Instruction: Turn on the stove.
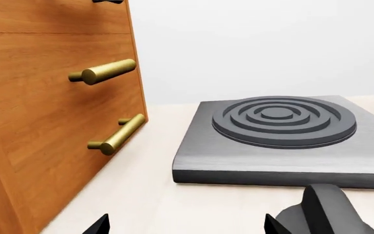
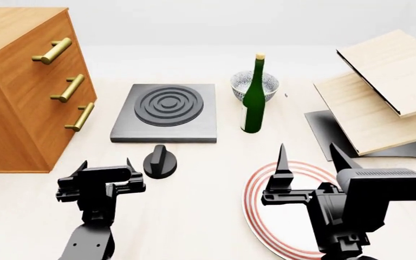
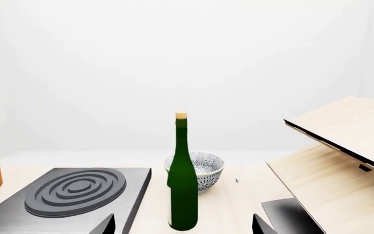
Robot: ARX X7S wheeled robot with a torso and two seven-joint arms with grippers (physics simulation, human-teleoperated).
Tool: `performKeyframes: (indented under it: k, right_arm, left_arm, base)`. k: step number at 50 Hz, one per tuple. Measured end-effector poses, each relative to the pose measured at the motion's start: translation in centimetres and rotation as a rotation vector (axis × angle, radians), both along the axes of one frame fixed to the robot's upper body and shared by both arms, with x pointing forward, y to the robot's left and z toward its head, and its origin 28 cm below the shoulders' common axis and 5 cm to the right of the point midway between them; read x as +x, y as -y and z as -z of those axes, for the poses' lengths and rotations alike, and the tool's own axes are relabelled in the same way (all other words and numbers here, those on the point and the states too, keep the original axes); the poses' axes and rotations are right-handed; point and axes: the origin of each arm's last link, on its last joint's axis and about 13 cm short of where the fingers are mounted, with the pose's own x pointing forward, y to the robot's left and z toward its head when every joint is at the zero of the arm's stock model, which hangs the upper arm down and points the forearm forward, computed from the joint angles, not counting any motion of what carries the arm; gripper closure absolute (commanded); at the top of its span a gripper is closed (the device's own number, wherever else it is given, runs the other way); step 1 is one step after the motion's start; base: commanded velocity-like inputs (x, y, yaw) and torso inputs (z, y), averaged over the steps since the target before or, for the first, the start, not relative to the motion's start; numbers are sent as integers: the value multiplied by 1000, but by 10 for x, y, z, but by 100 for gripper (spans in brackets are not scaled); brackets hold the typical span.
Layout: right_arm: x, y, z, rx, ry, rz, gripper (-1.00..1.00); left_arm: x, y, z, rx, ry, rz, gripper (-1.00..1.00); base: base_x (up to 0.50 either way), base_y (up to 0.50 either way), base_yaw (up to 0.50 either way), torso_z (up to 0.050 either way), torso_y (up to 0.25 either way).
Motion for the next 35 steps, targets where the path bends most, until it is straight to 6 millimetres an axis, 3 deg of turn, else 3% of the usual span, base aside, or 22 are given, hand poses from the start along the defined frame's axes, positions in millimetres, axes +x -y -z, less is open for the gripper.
performKeyframes:
  k: [14, 25, 35]
  right_arm:
    - [-1, 0, 2, -1, -1, -3, -100]
    - [-2, 0, 5, -6, -3, -4, -100]
    - [-3, 2, 6, -6, -5, 0, -100]
  left_arm:
    - [2, 16, 18, 9, -28, 33, -100]
    - [20, 32, 22, -10, -33, 67, -100]
    - [16, 55, 6, -16, -5, 182, -100]
  base:
    - [0, 0, 0, 0, 0]
    - [0, 0, 0, 0, 0]
    - [0, 0, 0, 0, 0]
